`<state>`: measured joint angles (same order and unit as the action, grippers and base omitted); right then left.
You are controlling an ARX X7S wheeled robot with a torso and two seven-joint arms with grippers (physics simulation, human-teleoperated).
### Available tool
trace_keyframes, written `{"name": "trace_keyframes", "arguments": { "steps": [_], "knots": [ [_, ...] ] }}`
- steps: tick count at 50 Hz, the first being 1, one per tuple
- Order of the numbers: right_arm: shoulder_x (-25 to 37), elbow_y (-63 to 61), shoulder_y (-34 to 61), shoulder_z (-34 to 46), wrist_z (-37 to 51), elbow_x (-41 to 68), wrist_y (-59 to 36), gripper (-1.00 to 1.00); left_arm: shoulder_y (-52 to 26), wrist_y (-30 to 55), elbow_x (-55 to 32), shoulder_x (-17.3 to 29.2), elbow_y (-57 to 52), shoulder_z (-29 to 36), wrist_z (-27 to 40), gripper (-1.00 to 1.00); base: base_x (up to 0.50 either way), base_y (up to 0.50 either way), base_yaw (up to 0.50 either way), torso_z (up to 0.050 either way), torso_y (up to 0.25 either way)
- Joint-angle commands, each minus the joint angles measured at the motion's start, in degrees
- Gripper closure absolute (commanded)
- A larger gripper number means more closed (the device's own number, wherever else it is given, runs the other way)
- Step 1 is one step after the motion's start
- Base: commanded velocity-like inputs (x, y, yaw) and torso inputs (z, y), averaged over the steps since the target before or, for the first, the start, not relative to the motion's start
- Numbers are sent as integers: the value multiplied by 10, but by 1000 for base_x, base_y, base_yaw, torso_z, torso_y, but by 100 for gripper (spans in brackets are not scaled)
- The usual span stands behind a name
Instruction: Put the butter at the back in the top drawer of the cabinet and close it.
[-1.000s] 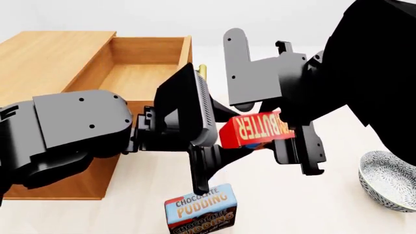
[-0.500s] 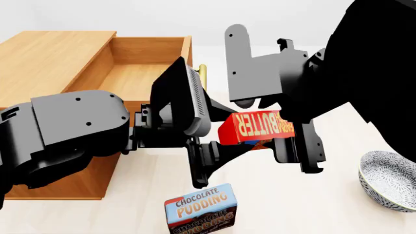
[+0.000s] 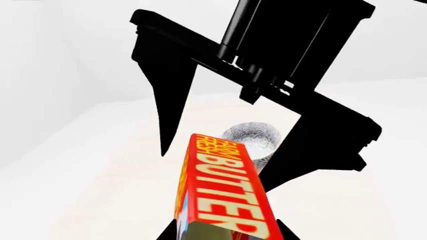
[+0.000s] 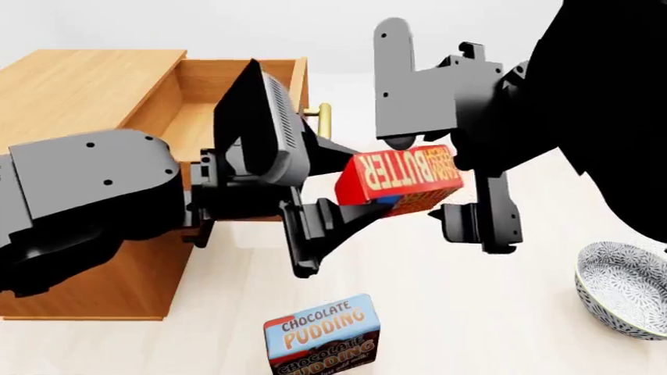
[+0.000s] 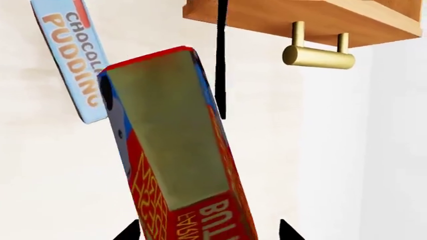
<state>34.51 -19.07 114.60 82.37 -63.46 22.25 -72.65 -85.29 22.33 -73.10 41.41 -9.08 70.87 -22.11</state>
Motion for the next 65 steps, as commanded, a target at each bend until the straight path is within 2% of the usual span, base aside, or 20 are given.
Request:
{"name": "trace_keyframes", "arguments": {
  "steps": [1,17,23,25,28,32,36,40,47,51,55,65],
  "knots": [
    [9,13,0,12,-1,-8,3,-100,-18,6,-24,18,2,-31,13,100,0,0,0,0,0],
    [55,48,8,17,-2,-18,12,-100,-29,21,-29,47,-8,-37,28,100,0,0,0,0,1],
    [85,61,1,-11,17,-14,9,-100,-31,23,-39,55,-7,-44,37,100,0,0,0,2,2],
    [91,70,-17,-39,52,-16,5,-100,-32,23,-51,58,-4,-50,50,100,0,0,0,0,0],
    [97,79,-62,-95,117,-11,-4,-100,-33,25,-60,64,-10,-56,70,100,0,0,0,0,3],
    [73,126,-143,-199,248,-17,-50,-100,-34,26,-78,77,-21,-67,101,100,0,0,0,0,0],
    [43,118,-260,-402,404,-15,-92,-100,-38,34,-96,91,-29,-74,136,100,0,0,0,0,0],
    [19,67,-385,-579,497,-9,-100,-100,-44,44,-113,102,-35,-80,168,100,0,0,0,0,3],
    [-28,-72,-602,-794,611,-27,-31,-100,-60,50,-137,96,5,-94,215,100,0,0,0,1,1],
    [-59,-148,-723,-869,650,-42,48,-100,-71,53,-139,79,46,-97,238,100,0,0,0,0,0],
    [-78,-204,-799,-911,666,-49,96,-100,-87,59,-134,58,99,-98,255,100,0,0,0,0,3],
    [-89,-240,-870,-947,667,-50,146,-100,-119,73,-98,-24,275,-76,239,100,0,0,0,1,1]
  ]
}}
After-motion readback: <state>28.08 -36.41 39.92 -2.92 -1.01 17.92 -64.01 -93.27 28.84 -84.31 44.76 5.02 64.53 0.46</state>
